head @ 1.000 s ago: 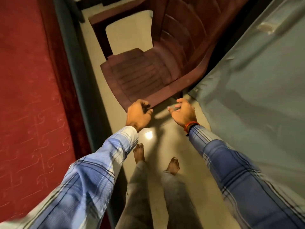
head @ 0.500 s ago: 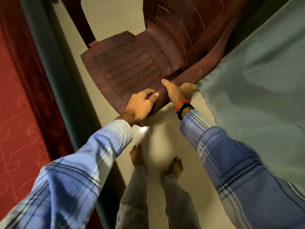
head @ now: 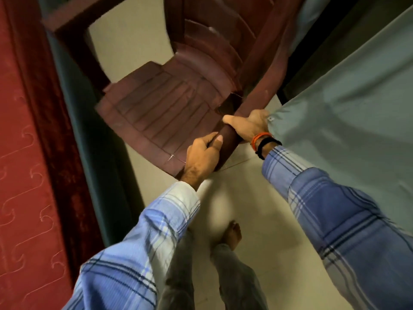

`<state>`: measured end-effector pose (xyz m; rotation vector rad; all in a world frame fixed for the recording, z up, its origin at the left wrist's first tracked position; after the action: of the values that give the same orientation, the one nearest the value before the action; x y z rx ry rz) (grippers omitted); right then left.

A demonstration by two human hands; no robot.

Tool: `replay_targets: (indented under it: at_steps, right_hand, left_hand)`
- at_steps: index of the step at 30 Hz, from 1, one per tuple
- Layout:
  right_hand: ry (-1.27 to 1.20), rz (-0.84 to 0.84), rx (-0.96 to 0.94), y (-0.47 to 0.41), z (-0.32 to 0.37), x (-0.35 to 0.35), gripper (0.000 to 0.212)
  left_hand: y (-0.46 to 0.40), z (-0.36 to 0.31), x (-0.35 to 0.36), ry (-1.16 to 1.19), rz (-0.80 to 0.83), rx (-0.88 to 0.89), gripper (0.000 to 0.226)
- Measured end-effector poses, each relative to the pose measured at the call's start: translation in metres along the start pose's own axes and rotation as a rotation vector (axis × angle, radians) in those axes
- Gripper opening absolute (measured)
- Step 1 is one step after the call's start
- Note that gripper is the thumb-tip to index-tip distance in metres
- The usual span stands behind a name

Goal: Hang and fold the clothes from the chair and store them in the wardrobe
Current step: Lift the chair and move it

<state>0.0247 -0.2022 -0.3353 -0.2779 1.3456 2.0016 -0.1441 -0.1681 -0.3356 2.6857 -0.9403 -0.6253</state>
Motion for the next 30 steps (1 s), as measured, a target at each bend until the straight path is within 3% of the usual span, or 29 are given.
replay_targets:
  at_steps: [8,13,18,21,24,27,30]
  right_hand:
    - [0.429,0.067,-0.147,-0.041,0.068,-0.022,0.120]
    - [0.442,0.081,-0.214,-0.049,0.092,-0.028,0.116]
    - [0.401,-0.018,-0.290,-0.043,0.092,-0.033,0.093]
    - [0.412,-0.176,-0.420,-0.023,0.098,-0.041,0.089]
    - [0.349,-0.307,-0.588,0.003,0.111,-0.050,0.082]
    - [0.281,-0.312,-0.634,0.024,0.127,-0.052,0.072]
    - [0.196,-0.281,-0.609,0.036,0.143,-0.051,0.067]
  left_hand:
    - [-0.047,0.008,0.054,0.251,-0.174,0.000,0.069]
    - [-0.074,-0.004,0.073,0.255,-0.161,0.050,0.054]
    - [-0.072,-0.003,0.070,0.249,-0.139,0.054,0.063]
    - [-0.076,-0.003,0.051,0.232,-0.136,0.006,0.074]
    - [-0.079,-0.026,0.005,0.146,-0.229,-0.008,0.062]
    - [-0.087,-0.046,-0.051,0.086,-0.318,-0.002,0.036]
    - [-0.098,-0.058,-0.107,-0.018,-0.378,0.010,0.046]
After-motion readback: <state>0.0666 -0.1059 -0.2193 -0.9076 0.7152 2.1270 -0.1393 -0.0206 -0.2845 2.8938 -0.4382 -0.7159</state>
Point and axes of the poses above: each hand's wrist, its own y-axis away from the middle knuckle, its own x-axis out of the palm, z = x × y, the point moved 9 cm from there along -y, towards the middle knuckle, and after that the axes turned 14 degrees about x, right-handed, at the moved point
